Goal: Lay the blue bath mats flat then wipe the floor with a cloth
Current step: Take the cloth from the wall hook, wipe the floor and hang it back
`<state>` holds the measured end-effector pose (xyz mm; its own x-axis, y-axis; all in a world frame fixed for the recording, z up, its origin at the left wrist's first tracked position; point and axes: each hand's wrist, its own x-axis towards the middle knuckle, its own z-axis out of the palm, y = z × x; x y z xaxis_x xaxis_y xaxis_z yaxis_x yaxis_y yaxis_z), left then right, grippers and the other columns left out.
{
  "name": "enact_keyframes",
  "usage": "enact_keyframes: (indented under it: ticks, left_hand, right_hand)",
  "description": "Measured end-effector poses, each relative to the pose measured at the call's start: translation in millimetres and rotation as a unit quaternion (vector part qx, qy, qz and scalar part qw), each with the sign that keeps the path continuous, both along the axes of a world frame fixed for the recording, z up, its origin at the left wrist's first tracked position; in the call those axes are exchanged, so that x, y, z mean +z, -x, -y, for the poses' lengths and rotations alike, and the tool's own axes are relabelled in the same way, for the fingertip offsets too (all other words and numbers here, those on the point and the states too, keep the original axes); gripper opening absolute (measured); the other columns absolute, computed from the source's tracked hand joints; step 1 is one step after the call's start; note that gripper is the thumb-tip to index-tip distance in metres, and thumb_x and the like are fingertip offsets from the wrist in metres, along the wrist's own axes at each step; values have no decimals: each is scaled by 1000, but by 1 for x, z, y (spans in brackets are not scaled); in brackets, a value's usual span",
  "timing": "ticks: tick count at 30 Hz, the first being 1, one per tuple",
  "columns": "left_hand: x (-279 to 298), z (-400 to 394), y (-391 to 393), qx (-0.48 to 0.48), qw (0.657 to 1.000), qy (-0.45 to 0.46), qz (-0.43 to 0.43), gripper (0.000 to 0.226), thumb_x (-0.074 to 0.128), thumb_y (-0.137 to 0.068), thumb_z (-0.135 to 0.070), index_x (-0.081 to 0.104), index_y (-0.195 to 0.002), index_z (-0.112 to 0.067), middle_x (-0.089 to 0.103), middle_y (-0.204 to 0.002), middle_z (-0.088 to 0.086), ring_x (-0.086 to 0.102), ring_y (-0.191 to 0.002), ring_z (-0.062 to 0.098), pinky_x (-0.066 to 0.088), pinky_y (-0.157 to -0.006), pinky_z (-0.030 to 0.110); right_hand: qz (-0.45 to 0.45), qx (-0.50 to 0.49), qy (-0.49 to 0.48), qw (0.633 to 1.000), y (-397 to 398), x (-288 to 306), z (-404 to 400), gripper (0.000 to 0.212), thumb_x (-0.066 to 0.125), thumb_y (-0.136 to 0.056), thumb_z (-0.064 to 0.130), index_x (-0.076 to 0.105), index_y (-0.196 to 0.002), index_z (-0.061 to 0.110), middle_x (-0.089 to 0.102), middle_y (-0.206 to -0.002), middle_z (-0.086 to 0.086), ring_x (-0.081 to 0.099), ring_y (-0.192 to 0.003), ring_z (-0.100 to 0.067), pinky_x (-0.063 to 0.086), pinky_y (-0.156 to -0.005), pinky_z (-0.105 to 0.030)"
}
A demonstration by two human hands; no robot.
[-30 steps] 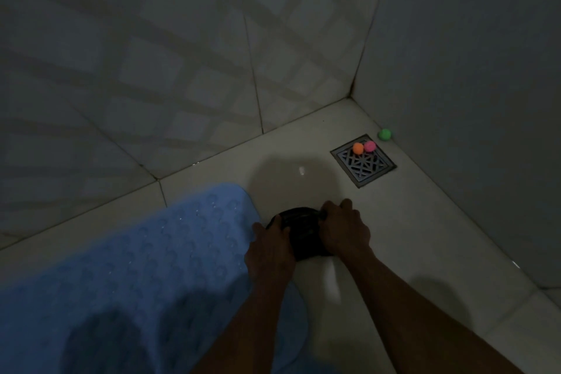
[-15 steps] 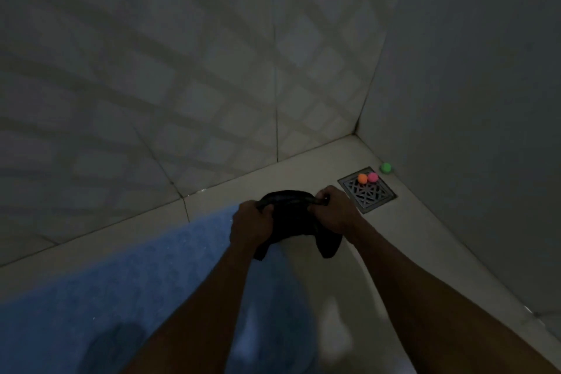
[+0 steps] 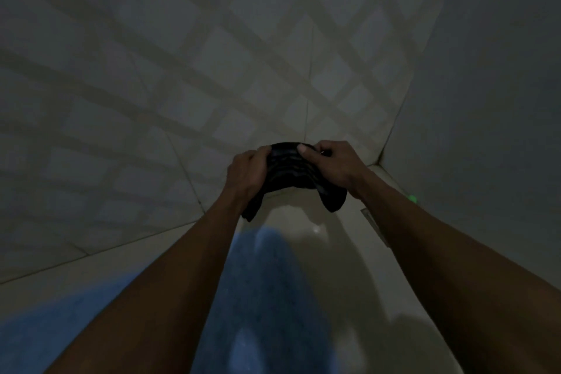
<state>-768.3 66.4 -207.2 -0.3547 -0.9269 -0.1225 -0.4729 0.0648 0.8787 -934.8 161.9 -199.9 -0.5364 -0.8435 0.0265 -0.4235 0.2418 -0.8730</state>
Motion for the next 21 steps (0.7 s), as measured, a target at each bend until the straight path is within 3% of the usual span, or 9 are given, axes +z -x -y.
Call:
enact_keyframes:
  ticks: [2,5,9,13,16,19,21]
  left_hand:
    - [-4,7,1,-1,1000,22,-7,62,44,-94,-65,76,-100,-13,73,-99,9,68,-91,25,56,-88,37]
    - [-23,24,2,-3,998,70,0,59,50,-94,-63,77,-91,-11,74,-85,7,69,-80,20,56,-75,33]
    - [-49,48,9,-23,996,86,29,56,53,-95,-58,69,-79,-7,66,-68,2,61,-63,12,44,-53,23]
    - [-54,59,18,-68,993,79,59,53,51,-98,-52,64,-82,-2,64,-76,12,59,-69,23,40,-58,28]
    - [-21,51,19,-99,990,64,75,50,48,-101,-49,61,-82,-4,64,-80,12,60,-75,25,37,-61,30]
    - [40,39,19,-109,990,28,79,45,48,-101,-45,49,-65,-18,52,-65,-1,55,-68,21,34,-55,28]
    - [91,28,19,-119,989,4,84,46,47,-102,-45,42,-62,-24,48,-63,-4,52,-64,18,33,-53,25]
  right_hand:
    - [3,-5,16,1000,-3,-5,10,54,68,-84,56,63,-73,3,59,-63,-3,55,-59,-12,43,-59,-26]
    - [8,-17,35,999,-2,-20,24,44,67,-86,51,69,-81,8,70,-75,-5,65,-70,-17,50,-66,-30]
    - [-12,-7,0,1000,9,-39,44,38,66,-88,50,70,-83,12,71,-79,-5,66,-72,-16,51,-67,-29]
    - [-41,2,-51,998,21,-39,54,44,63,-92,46,63,-81,3,66,-79,-15,61,-72,-22,45,-64,-31]
    - [-48,-1,-82,995,20,-10,50,38,60,-94,43,56,-72,14,58,-70,-2,54,-66,-16,38,-56,-25]
    - [-37,-20,-97,994,18,44,39,35,58,-95,45,57,-76,15,55,-67,7,52,-60,-5,35,-50,-17]
    - [-36,-27,-114,993,15,91,30,36,56,-95,47,58,-79,16,56,-69,5,54,-62,-8,36,-51,-22]
